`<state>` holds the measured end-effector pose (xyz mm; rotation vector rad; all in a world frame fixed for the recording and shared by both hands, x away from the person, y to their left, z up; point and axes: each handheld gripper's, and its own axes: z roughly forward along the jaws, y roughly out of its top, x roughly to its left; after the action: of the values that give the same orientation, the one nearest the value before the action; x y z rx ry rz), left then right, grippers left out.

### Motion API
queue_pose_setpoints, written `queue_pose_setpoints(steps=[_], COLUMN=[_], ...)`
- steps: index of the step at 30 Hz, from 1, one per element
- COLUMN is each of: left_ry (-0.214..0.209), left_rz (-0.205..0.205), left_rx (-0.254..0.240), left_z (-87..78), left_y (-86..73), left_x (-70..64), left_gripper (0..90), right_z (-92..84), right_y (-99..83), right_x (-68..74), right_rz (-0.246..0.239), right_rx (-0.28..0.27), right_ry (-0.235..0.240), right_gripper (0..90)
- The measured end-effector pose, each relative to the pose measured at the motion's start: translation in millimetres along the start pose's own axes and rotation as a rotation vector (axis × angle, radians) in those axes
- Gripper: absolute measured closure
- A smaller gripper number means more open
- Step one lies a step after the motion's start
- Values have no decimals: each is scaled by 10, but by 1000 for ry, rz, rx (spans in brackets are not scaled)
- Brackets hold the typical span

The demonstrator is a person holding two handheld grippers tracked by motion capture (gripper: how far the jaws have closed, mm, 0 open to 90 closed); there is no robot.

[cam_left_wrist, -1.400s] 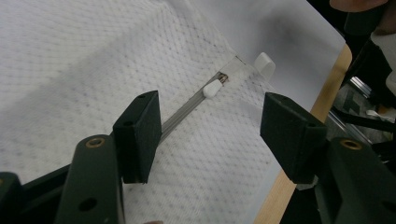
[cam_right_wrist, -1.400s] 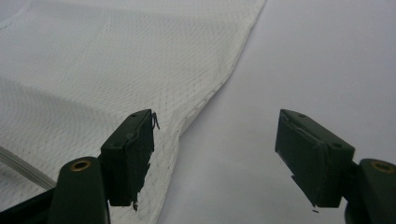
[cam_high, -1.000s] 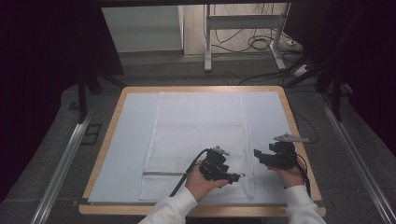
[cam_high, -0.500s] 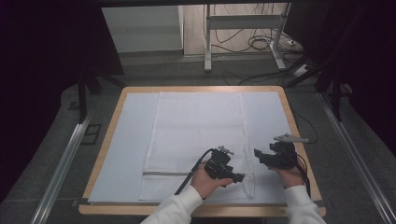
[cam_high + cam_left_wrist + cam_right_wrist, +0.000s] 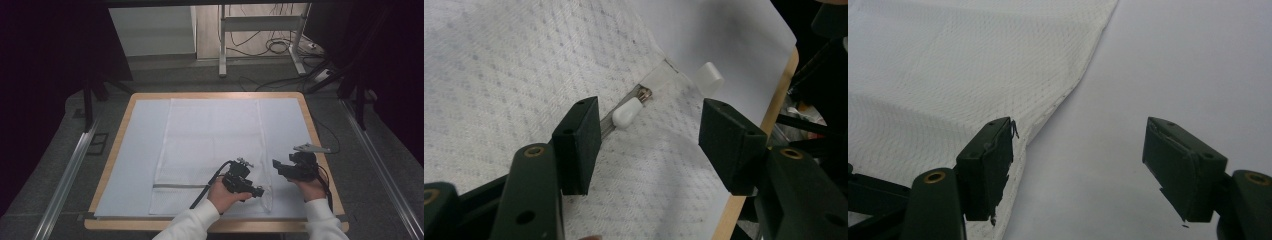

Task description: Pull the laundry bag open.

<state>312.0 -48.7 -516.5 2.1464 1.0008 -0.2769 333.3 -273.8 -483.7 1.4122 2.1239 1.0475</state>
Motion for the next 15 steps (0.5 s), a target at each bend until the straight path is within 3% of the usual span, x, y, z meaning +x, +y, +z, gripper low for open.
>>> queue_pose_setpoints(steps=[15], left_ry=[-10], left_rz=[-9], left_rx=[4], left_z=[73], left_y=[27], left_x=[-17], left_gripper=[498], right_z=[0], right_y=[2], right_x=[5], right_rz=[-2], right_rx=[0], right_ry=[2], right_gripper=[278])
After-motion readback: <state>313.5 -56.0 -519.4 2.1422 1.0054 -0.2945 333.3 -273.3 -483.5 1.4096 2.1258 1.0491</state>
